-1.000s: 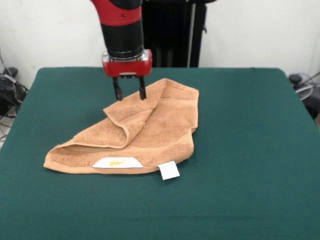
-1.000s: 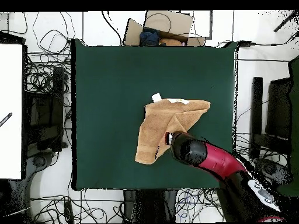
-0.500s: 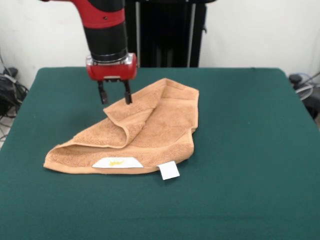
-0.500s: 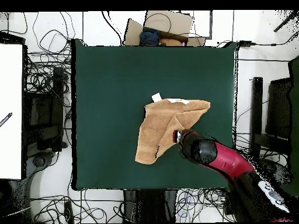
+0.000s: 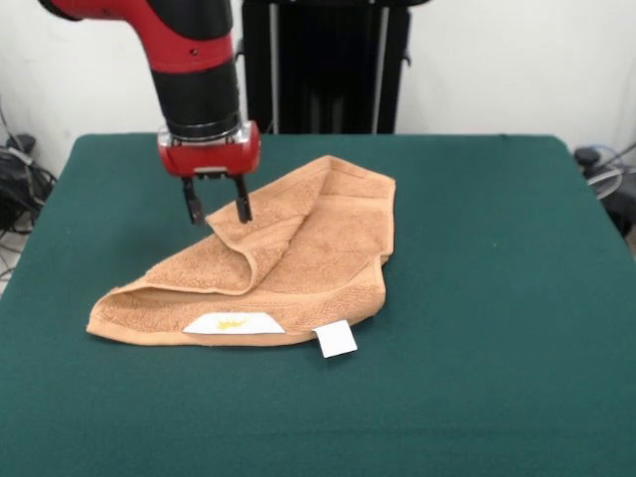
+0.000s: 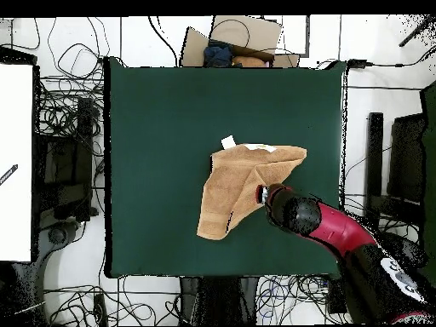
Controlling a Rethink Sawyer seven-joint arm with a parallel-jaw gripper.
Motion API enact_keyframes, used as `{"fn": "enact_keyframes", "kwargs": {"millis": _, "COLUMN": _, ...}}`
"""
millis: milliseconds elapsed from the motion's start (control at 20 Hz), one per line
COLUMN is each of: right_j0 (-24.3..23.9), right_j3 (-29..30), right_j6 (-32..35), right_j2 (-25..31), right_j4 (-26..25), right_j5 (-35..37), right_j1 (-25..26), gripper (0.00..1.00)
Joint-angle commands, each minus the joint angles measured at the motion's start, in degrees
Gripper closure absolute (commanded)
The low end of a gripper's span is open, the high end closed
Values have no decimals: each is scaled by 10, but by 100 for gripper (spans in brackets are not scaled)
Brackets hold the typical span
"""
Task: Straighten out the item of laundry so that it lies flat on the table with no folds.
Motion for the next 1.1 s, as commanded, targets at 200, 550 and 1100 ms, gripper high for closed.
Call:
{"fn": "enact_keyframes", "kwargs": {"millis": 200, "right_j0": -7, "right_j3": -42, "right_j6": -13, "right_j2": 55, "right_j4": -53, "right_j5": 26, "right_j1": 58, "gripper": 0}}
{"fn": "enact_keyframes", "kwargs": {"millis": 550, "right_j0": -14, "right_j3": -52, "right_j6": -6, "right_j2": 62, "right_j4": -71, "right_j5": 14, "right_j1": 81, "gripper": 0}}
{"fn": "enact_keyframes", "kwargs": {"millis": 1100, "right_j0": -12, "right_j3": -35, "right_j6": 15, "right_j2": 63, "right_j4": -72, "right_j5": 15, "right_j1": 72, "gripper": 0}}
